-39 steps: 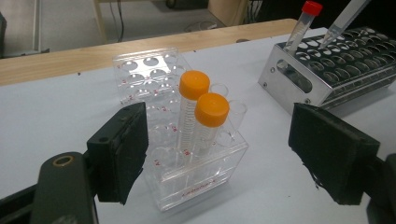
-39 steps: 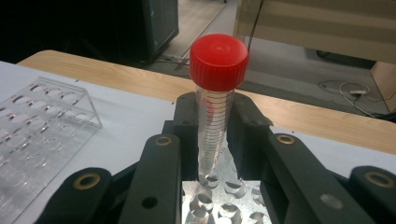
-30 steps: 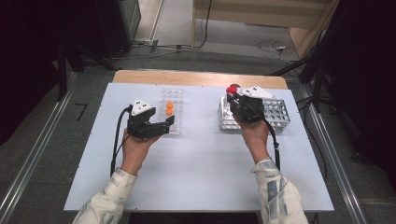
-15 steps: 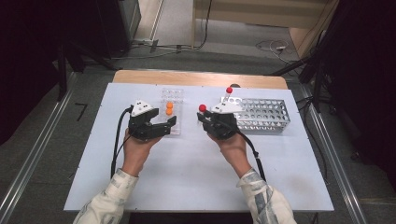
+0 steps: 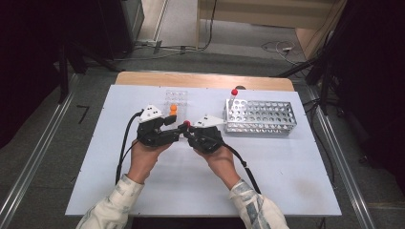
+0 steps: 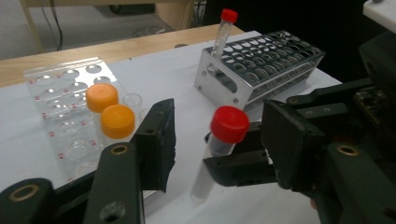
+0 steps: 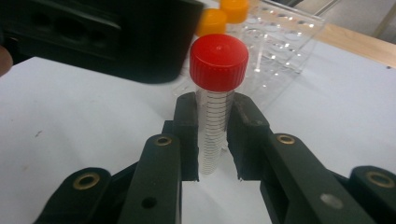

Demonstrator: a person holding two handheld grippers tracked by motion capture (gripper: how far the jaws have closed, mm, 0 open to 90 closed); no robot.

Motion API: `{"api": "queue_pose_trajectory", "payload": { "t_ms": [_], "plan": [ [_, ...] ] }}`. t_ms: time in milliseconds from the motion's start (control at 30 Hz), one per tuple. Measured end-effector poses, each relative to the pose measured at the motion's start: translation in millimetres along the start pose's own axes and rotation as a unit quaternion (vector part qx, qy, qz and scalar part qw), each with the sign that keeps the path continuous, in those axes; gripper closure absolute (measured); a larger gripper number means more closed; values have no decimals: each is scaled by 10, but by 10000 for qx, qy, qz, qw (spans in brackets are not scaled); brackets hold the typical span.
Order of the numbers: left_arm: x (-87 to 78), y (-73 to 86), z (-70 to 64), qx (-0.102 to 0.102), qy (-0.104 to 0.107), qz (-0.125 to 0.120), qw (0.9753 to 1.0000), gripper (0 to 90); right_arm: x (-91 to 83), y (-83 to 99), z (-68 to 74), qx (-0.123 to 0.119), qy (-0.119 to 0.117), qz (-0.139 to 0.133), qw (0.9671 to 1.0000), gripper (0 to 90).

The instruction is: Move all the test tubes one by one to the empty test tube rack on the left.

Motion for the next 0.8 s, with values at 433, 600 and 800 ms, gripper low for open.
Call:
{"api": "queue_pose_trajectory", "payload": {
  "t_ms": [433,600,800],
  "plan": [
    [14,36,-23,176,-24,134,9998,696,-9,-23,106,-111,-74,-27,9999,713],
    [-18,14,-16,170,-53,71,9998,702,-41,-22,117,-171,-199,4,9997,523],
    [-116,-24,80,106,-165,-13,9998,703,-151,35,74,-251,-198,26,9995,423]
  ]
}}
Point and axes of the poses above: each handheld gripper's, and its own axes: x roughly forward along the jaws, y roughly out of its underside, z roughly to its left, the point moved 7 cm from there along x, roughly forward along the jaws, and after that the axes turned 8 degrees about x, right-handed, at the moved point
